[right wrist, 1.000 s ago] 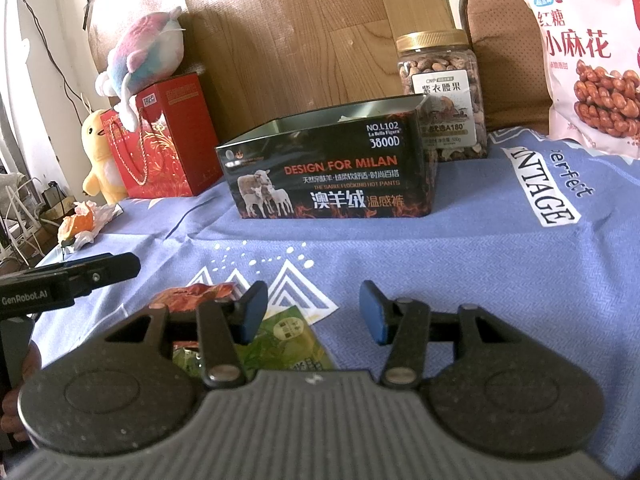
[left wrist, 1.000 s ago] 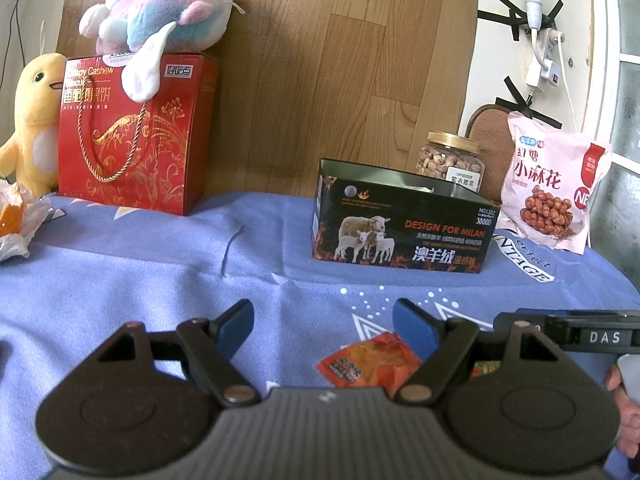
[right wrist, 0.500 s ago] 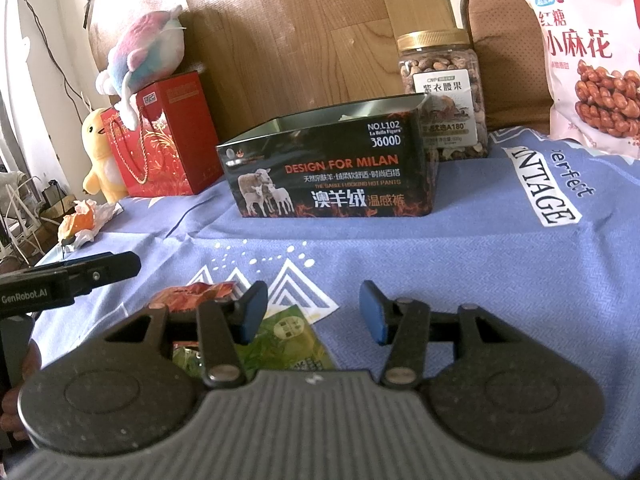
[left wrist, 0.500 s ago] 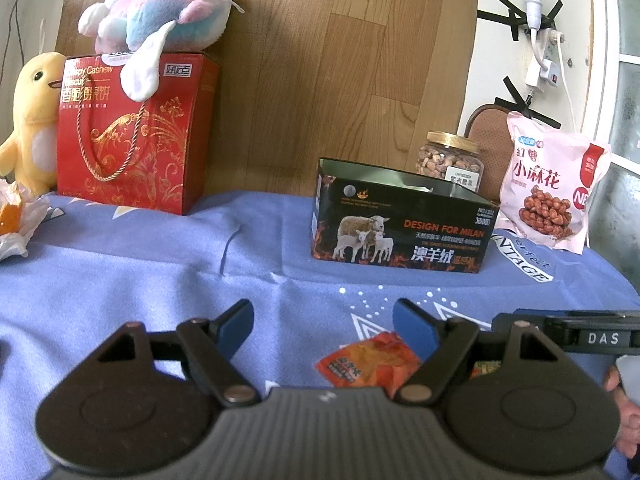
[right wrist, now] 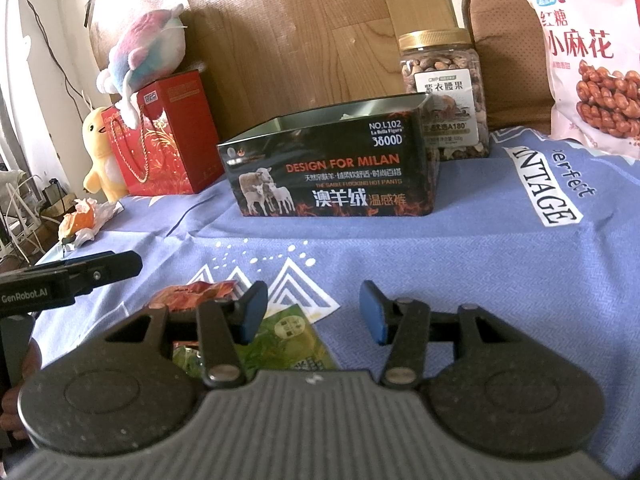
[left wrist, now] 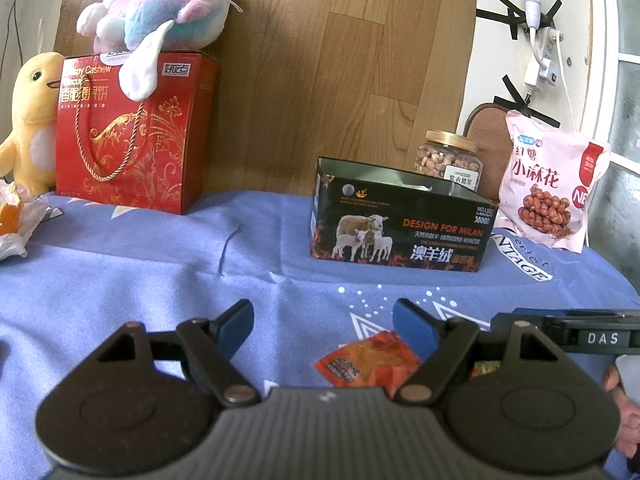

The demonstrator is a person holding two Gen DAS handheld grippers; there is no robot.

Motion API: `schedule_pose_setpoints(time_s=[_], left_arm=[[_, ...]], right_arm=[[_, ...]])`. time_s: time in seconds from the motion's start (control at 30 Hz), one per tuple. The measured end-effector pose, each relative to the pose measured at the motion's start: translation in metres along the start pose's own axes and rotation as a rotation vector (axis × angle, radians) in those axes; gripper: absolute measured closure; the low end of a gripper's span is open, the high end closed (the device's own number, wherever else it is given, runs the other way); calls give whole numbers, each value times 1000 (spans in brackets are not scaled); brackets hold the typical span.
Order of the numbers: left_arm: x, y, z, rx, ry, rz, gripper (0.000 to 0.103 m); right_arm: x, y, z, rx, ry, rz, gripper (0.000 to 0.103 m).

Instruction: Organize snacks

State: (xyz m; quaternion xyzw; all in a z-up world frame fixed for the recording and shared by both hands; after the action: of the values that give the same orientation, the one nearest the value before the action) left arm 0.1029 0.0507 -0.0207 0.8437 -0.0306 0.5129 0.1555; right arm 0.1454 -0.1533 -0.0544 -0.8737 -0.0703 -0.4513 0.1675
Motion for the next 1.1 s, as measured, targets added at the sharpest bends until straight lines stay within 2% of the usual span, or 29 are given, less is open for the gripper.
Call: schedule_pose_setpoints(time_s=[0.7, 0.87, 0.93, 1.0, 1.1], left_arm=[[-1, 1, 0, -13, -2, -5, 24], [-1, -2, 1, -33, -12, -22, 24], [-1, -4, 2, -48, -20, -40, 24], [-2, -5, 3, -66, -32, -56, 24], [-3, -4, 2, -91, -48, -64, 26]], right_arm=[[0, 0, -1, 1, 1, 0, 49], [4, -5, -10, 11, 44, -16, 49], [4, -10, -17, 49, 48, -15, 49], [2, -22, -26, 123, 34, -27, 49], [-10, -51, -38, 250, -9, -124, 45]])
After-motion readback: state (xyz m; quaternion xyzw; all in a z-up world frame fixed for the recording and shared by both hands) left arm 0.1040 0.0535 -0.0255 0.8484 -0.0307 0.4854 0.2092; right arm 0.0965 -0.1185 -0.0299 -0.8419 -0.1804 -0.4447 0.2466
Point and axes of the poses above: each gripper's, at about its wrist camera, not at the fingertips, and z roughly the way its jaws point, y to its right, x to its top, the point moved 8 cm from there along z, roughly the way its jaws point, and after that the axes turned 10 degrees about -x, right-handed, at the moved point
